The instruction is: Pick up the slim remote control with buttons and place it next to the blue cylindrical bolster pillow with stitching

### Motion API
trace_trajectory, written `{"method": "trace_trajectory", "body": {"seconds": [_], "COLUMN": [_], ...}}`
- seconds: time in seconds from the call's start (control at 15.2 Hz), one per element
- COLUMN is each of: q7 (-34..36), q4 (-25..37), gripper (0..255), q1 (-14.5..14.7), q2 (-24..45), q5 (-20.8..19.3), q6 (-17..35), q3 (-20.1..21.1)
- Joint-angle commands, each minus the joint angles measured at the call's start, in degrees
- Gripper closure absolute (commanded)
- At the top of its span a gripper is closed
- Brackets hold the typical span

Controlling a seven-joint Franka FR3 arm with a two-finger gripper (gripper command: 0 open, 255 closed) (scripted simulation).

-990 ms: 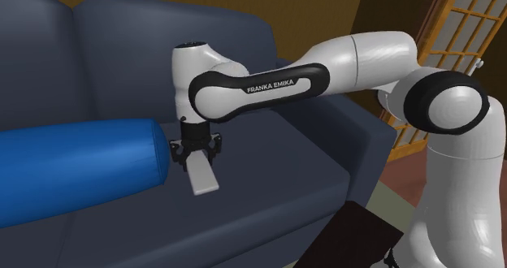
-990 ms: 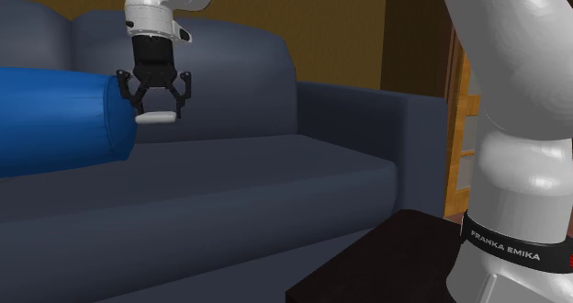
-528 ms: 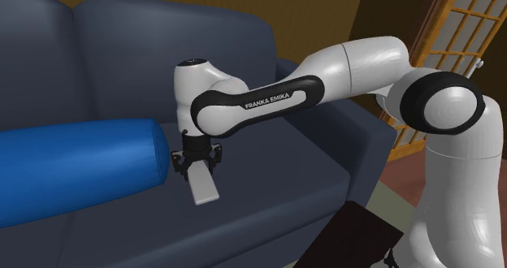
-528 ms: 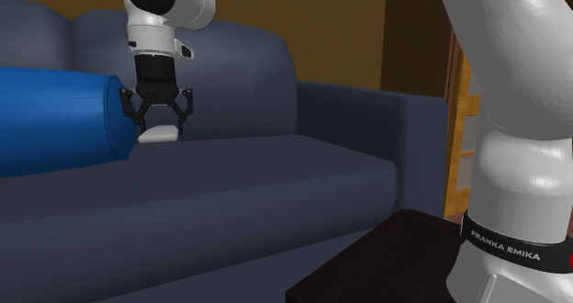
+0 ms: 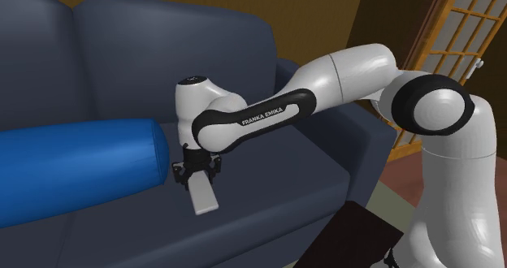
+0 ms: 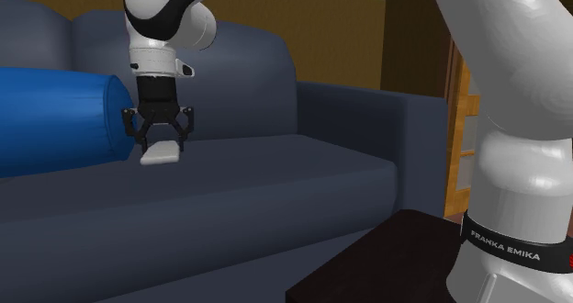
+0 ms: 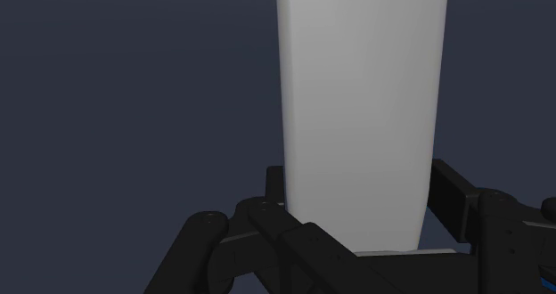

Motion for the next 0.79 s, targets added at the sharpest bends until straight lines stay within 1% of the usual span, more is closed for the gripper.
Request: {"method": "trace_trajectory", "body": {"seconds": [0.0, 0.2, 0.73], "q7": [0.2, 0.5, 0.5], "q4": [-0.9, -2.1, -2.1], "gripper": [255, 255, 255], "q1": [0.0, 0.2, 0.2], "q2": [0.5, 1.7, 1.7], "q5": [-0.3, -0.8, -0.8], "q6": [1.4, 3.7, 3.7], "q3": [-0.1, -0.4, -0.4]}}
